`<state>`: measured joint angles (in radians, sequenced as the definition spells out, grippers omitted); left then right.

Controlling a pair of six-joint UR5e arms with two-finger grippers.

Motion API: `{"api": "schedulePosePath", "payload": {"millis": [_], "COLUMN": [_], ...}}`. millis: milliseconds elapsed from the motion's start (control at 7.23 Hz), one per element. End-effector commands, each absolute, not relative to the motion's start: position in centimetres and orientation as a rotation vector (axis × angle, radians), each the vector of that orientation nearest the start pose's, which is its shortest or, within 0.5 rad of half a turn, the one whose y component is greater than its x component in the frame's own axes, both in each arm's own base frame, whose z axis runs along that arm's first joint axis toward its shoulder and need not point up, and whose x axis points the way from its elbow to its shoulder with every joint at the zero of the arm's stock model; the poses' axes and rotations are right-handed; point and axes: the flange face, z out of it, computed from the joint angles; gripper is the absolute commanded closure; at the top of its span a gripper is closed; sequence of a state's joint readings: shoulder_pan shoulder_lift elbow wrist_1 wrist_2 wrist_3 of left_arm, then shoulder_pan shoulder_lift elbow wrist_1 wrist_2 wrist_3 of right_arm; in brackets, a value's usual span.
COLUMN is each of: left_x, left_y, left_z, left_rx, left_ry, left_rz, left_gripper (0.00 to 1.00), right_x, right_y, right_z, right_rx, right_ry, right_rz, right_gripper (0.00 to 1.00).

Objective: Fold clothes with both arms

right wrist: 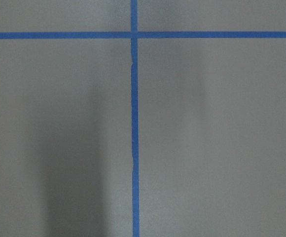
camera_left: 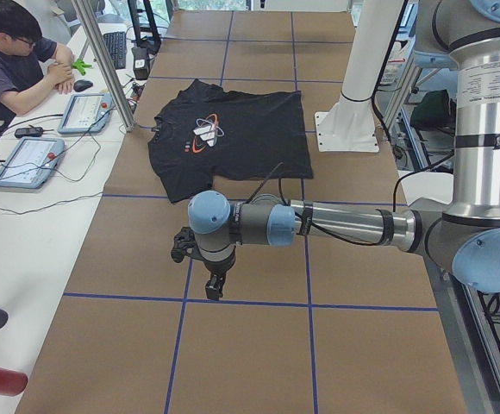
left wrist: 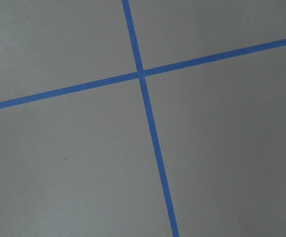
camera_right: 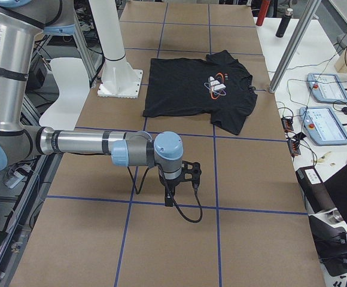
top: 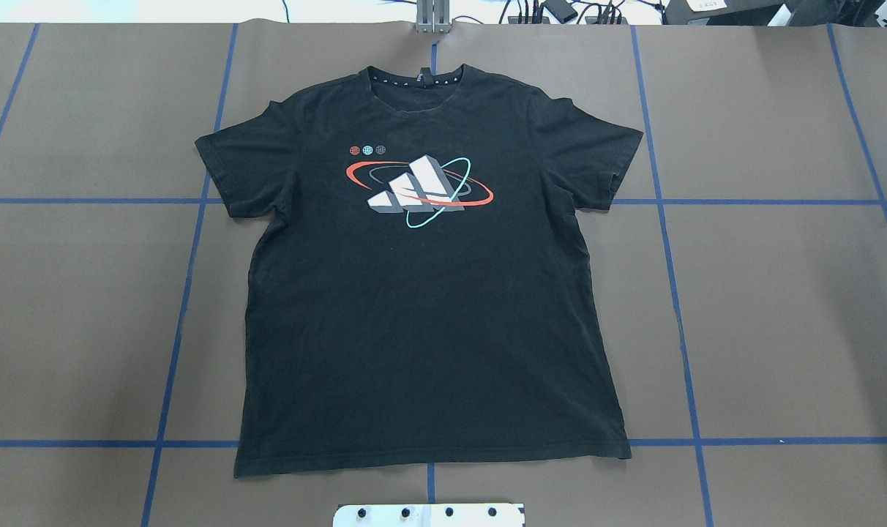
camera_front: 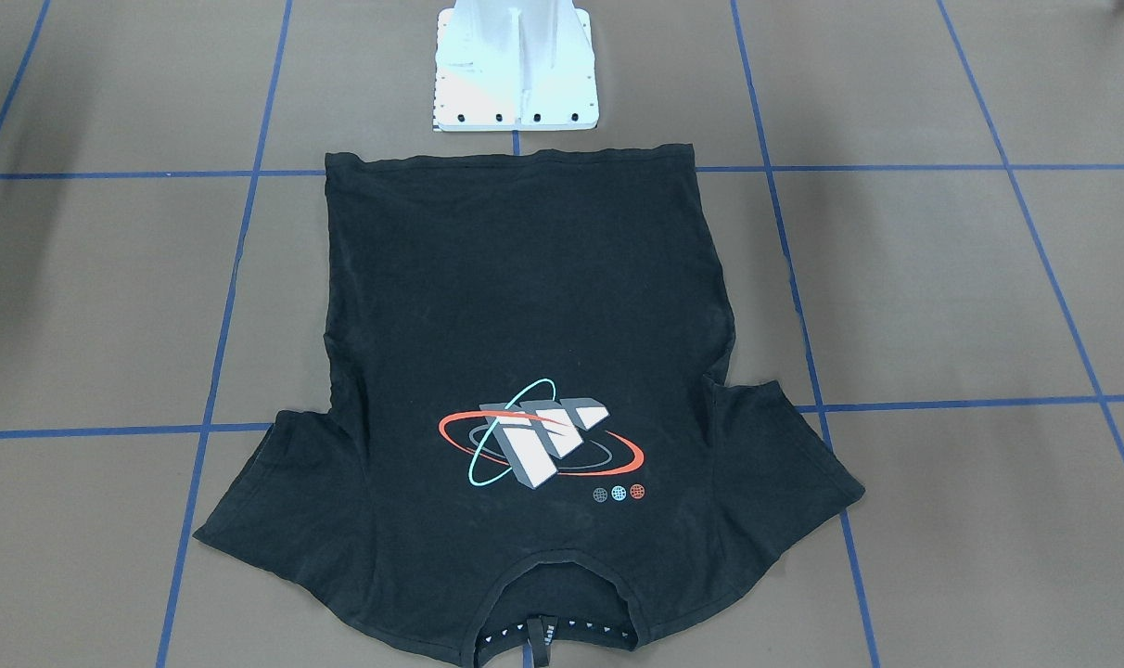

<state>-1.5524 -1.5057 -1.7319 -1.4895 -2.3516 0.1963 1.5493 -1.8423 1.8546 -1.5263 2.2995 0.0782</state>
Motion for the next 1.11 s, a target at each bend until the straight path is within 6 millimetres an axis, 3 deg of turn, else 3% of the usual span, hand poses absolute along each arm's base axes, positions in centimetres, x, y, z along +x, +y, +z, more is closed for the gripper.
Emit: {"api": "schedulePosePath", "payload": {"millis": [0, 415, 692, 830, 968], "left_x": [-5.5, -5.4, -5.3, -5.3, -5.2], "left_y": [-46.5, -46.8, -49.1, -50.9, -51.6], "left_z": [60.6, 60.2, 57.6, 55.4, 54.5], "left_rx": [0.104, 0.115, 0.167, 0.233, 0.277], "left_ry": [0.773, 0.772, 0.780, 0.772, 0.767], "left_rz": [0.216, 0.222, 0.241, 0.267, 0.284], "left_gripper": [0.00, 0.00, 0.00, 0.00, 0.00], "right_x": [5.9, 5.8, 5.4, 4.7, 3.6], "right_y": [-38.3, -39.0, -40.8, -42.5, -43.7], "right_z": [63.5, 62.7, 61.2, 59.8, 58.8], "right_rx": [0.019, 0.035, 0.102, 0.121, 0.135], "right_ry": [-0.730, -0.737, -0.757, -0.763, -0.772], "right_rz": [0.033, 0.026, 0.036, 0.030, -0.003], "right_gripper": [0.00, 0.00, 0.00, 0.00, 0.00]}}
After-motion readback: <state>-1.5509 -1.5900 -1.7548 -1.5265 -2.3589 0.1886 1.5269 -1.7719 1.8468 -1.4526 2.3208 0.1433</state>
